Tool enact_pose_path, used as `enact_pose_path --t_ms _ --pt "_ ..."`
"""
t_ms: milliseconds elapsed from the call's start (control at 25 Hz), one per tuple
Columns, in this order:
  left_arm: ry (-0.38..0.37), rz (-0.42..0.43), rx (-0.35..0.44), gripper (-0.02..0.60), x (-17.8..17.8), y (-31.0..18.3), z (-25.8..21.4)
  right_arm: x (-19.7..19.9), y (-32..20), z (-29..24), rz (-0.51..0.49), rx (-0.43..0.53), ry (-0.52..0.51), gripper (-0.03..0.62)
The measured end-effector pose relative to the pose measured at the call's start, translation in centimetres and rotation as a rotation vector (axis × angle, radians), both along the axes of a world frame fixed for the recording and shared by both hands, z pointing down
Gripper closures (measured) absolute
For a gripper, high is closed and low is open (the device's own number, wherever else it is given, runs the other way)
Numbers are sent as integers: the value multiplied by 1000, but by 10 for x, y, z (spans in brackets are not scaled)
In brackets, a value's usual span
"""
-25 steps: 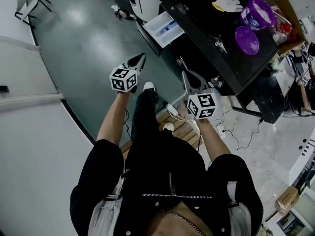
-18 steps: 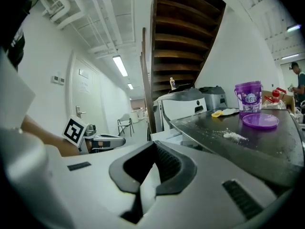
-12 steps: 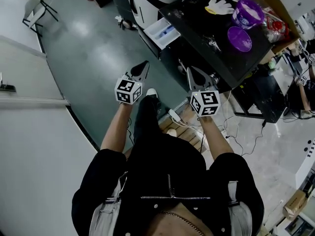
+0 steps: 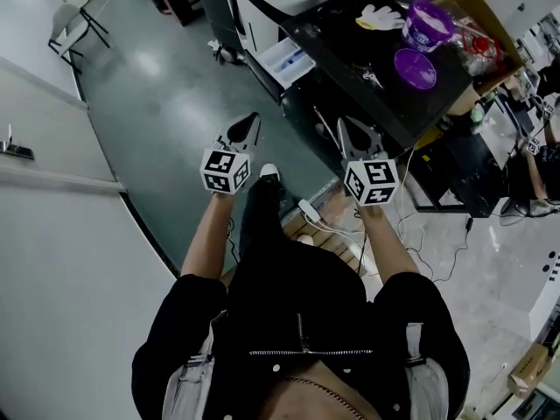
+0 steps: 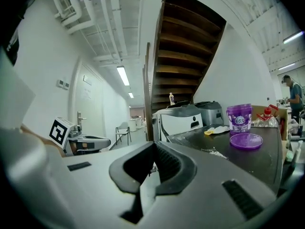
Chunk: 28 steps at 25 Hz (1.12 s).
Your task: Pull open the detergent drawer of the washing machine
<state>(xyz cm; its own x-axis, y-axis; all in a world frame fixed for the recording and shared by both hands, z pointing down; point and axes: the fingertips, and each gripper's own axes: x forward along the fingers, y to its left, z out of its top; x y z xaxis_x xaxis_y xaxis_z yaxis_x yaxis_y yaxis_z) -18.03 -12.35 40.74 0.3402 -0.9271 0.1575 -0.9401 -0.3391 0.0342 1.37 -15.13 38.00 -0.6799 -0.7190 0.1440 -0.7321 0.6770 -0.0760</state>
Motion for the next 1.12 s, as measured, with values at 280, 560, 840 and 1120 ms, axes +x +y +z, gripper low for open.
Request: enact_pose_path --t_ms 280,560,840,1120 --pt "7 -9 25 561 12 29 -13 11 15 -9 1 14 -26 591" --pt "10 0 34 561 17 32 -21 12 17 -12 6 20 -20 591" --pt "-14 11 50 561 20 20 -32 16 10 -17 10 24 -18 591" --pt "-38 37 64 561 27 7 -38 18 0 -19 11 33 -36 591"
